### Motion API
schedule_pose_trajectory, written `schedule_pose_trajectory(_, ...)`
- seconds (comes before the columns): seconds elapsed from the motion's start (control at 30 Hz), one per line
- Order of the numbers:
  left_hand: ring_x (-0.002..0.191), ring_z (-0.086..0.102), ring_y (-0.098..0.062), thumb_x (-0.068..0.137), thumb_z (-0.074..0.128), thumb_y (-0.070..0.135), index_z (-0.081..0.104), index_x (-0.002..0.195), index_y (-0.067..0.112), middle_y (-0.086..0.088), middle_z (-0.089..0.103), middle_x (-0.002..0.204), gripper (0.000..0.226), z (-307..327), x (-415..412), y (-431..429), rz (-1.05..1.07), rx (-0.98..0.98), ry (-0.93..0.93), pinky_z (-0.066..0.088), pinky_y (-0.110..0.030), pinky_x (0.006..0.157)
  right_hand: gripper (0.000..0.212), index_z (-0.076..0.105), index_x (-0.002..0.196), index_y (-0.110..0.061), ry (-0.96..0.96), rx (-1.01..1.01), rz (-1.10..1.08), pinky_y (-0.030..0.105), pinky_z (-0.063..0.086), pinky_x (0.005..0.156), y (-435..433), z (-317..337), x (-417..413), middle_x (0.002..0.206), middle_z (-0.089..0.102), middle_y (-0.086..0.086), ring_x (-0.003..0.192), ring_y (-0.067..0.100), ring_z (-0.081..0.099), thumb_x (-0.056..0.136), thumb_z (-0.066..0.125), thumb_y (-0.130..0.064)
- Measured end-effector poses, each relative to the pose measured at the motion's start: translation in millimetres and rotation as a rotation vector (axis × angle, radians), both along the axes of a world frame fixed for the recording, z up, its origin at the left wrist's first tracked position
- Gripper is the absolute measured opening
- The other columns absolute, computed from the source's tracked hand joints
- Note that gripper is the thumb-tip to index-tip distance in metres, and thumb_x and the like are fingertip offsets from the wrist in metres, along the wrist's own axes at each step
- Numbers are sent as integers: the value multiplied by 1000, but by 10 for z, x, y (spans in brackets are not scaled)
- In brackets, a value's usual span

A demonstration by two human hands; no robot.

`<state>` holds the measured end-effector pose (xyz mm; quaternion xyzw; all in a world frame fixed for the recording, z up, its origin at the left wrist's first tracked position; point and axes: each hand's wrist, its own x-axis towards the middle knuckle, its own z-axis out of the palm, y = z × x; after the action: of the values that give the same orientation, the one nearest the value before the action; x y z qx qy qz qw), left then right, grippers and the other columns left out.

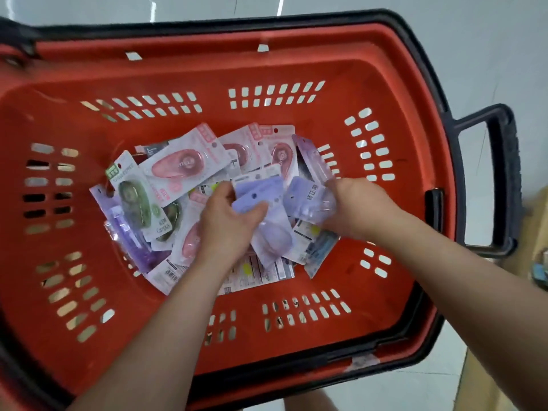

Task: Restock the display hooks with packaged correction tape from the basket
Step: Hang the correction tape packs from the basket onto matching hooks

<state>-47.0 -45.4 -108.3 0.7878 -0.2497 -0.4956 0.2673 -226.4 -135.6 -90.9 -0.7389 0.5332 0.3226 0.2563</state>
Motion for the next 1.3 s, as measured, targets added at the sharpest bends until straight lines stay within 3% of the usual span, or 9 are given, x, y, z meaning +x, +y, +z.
schedule_pose_trajectory(0.07,72,60,2,87,74,20,57,97,26,16,62,88,21,208,213,6,127,-78,48,51,-26,66,18,57,90,-24,-180,22,-302,33,49,72,-16,109,-90,97,66,1,90,25,63,83,73,-25)
schedule_pose_trajectory(0.2,89,71,-17,85,74,19,66,108,22,3,75,98,25,458,444,8,394,-164,477,59,-35,73,49,50,131,-26,-752,313,-965,35,57,90,34,271,43,118,70,-7,106,12,68,91,66,-3)
schedule_pose_trajectory(0.33,93,72,-20,87,66,18,69,104,16,-4,76,100,18,417,188,-96,439,-92,634,58,-38,83,38,62,120,-35,-772,492,-949,14,53,73,79,316,292,93,74,-24,83,-7,68,98,54,-5)
schedule_pose_trajectory(0.53,94,71,-21,95,60,18,69,111,17,-5,75,103,18,246,172,-140,361,-23,682,56,-41,87,20,66,88,-9,-647,611,-1166,24,48,53,102,364,333,75,67,3,69,13,60,98,50,-12)
schedule_pose_trajectory(0.63,86,70,-19,93,63,16,72,99,21,-4,75,96,12,194,128,-83,288,-29,583,54,-38,79,26,65,99,4,-503,488,-992,31,45,60,116,230,292,97,69,22,75,24,57,99,44,-12)
schedule_pose_trajectory(0.77,77,68,-15,92,67,14,72,90,22,2,74,87,10,109,185,1,339,-64,393,52,-32,68,35,59,127,-10,-288,-189,-466,33,45,75,16,-77,258,113,63,15,88,25,57,92,56,-15)
schedule_pose_trajectory(0.97,70,66,-11,92,66,16,69,89,21,6,71,78,6,47,364,48,368,-83,260,51,-30,65,46,39,136,-3,3,-254,-131,39,40,74,-87,-473,329,116,61,23,104,41,58,92,49,-6)
schedule_pose_trajectory(1.13,73,64,-12,94,65,20,66,86,25,7,69,79,9,80,386,139,351,-78,217,51,-32,68,13,53,102,-4,-115,-407,-255,35,35,60,-98,15,213,93,68,20,80,39,62,90,50,-7)
schedule_pose_trajectory(1.3,79,60,-18,94,61,29,55,79,28,3,63,83,16,171,158,13,355,-60,168,48,-36,75,45,57,129,-25,-587,-294,-309,28,38,66,489,478,480,97,61,-9,86,17,55,85,66,-21)
